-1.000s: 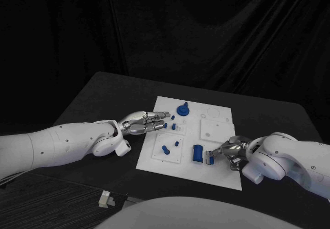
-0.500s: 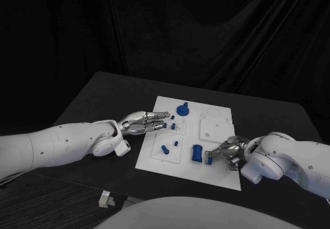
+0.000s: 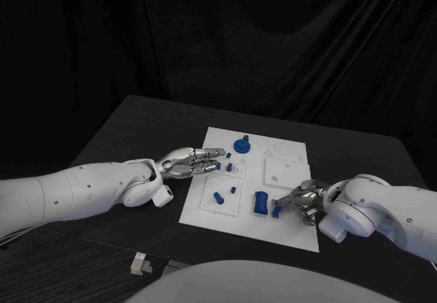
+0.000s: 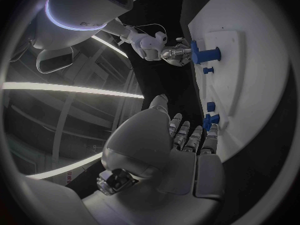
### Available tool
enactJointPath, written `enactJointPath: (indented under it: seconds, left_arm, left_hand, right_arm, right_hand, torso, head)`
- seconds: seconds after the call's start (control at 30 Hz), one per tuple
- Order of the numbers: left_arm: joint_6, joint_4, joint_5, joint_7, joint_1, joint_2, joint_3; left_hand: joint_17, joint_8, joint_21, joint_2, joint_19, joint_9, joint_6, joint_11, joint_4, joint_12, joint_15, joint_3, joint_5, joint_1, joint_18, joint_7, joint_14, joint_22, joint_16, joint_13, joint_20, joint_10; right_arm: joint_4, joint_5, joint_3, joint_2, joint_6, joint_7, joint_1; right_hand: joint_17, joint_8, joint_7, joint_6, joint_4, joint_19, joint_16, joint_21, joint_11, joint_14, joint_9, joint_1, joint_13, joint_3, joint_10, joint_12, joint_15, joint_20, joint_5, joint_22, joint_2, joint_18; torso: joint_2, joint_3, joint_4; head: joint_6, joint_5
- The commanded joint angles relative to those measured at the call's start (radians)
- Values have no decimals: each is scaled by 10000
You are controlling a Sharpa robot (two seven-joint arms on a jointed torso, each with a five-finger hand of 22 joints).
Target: Assemble the parts on the task board
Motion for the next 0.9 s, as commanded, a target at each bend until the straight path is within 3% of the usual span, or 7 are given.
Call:
enactJointPath:
  seconds: [0.03,0.3,0.9]
  left_arm:
    - [130,9,68,1471,-19,25,8]
    - [131,7,68,1470,-22,20,8]
    - [180,-34,69,1448,-38,35,8]
  left_hand:
    - [21,34,-20,-10,33,-24,64,59,-93,107,26,209,125,157,-51,34,27,41,163,-9,80,-48]
    - [20,34,-20,-5,32,-24,63,47,-96,105,46,222,127,166,-54,54,26,37,162,-10,88,-52]
    - [19,36,-21,3,32,-22,72,23,-101,90,59,252,130,184,-62,106,20,35,158,-11,93,-63]
  right_arm:
    - [0,-105,-3,19,183,-115,-39]
    - [-8,-124,-3,41,211,-116,-51]
    - [59,-270,-3,36,257,-107,-56]
  right_hand:
    - [80,180,-22,-55,22,-74,6,-168,18,600,83,-50,2345,-443,919,16,-12,7,-284,1155,60,-13]
    - [61,119,3,-72,215,-110,-5,-168,44,594,28,-109,2335,-1027,911,10,10,31,-759,1144,-22,-4]
    - [72,65,27,-92,271,-128,7,-146,65,596,-23,10,2340,-1433,914,17,26,47,-1225,1141,-58,-2]
  torso:
    - [9,2,-5]
    - [2,1,-7]
    - [1,-2,-1]
  head:
    - [1,9]
    - [1,28]
    - [1,34]
